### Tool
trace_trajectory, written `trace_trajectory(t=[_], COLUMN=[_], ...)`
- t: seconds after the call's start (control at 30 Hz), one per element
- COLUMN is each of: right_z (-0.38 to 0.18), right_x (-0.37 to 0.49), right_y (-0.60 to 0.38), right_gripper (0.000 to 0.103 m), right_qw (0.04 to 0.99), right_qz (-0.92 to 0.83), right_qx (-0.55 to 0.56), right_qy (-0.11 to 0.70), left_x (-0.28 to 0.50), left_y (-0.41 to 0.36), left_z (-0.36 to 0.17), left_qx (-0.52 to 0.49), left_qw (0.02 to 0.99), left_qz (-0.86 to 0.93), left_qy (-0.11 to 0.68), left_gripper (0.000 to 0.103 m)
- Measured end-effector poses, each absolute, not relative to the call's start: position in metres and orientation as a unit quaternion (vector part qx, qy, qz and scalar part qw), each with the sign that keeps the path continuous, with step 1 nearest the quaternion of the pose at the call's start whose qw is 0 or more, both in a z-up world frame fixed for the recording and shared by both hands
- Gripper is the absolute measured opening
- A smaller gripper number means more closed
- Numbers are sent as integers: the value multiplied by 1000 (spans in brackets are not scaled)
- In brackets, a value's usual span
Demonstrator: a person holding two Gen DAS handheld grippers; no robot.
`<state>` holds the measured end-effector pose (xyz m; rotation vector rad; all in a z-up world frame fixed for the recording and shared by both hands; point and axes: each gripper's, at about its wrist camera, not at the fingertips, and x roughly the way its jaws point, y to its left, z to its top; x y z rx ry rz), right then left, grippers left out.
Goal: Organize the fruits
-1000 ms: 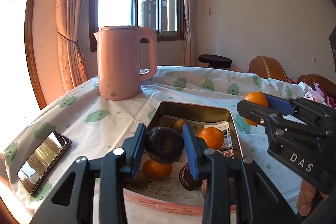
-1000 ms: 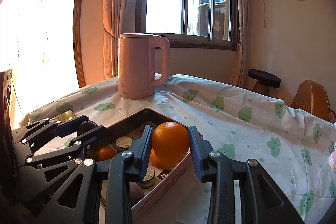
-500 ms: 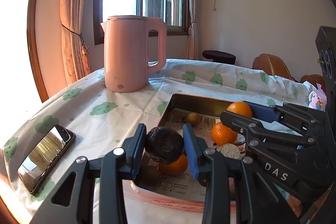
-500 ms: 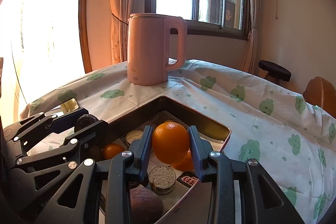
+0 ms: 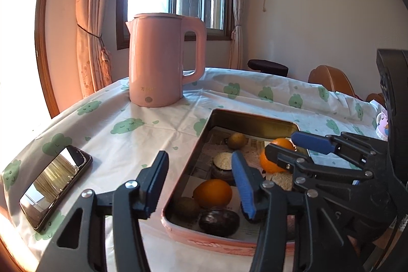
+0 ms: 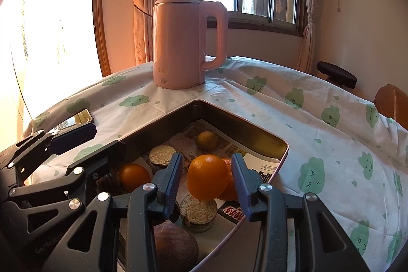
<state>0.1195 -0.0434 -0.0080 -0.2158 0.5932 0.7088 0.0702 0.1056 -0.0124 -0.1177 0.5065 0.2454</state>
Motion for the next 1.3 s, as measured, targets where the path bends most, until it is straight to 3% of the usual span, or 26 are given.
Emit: trace_trajectory(t=[0.13, 0.33, 0.63, 1.3], right_z=[-4, 10, 24, 35], right_x=[120, 111, 91, 70], right_y=[-52, -75, -110, -142], right_gripper=[51, 62, 70, 72], right_qw=[893, 905, 921, 934], right_qz=[338, 322, 296, 271], right_qx=[-90, -77, -65, -45], right_qy=[284, 266, 245, 230], left_x=[64, 55, 47, 40], left_y=[105, 95, 77, 57], left_z=[-7, 4, 14, 19], left_qx=[-59, -50, -34, -18], left_qw=[962, 968, 972, 975], left_qz=[122, 115, 106, 97], left_qy=[237, 217, 205, 200], left_gripper=[75, 91, 94, 95])
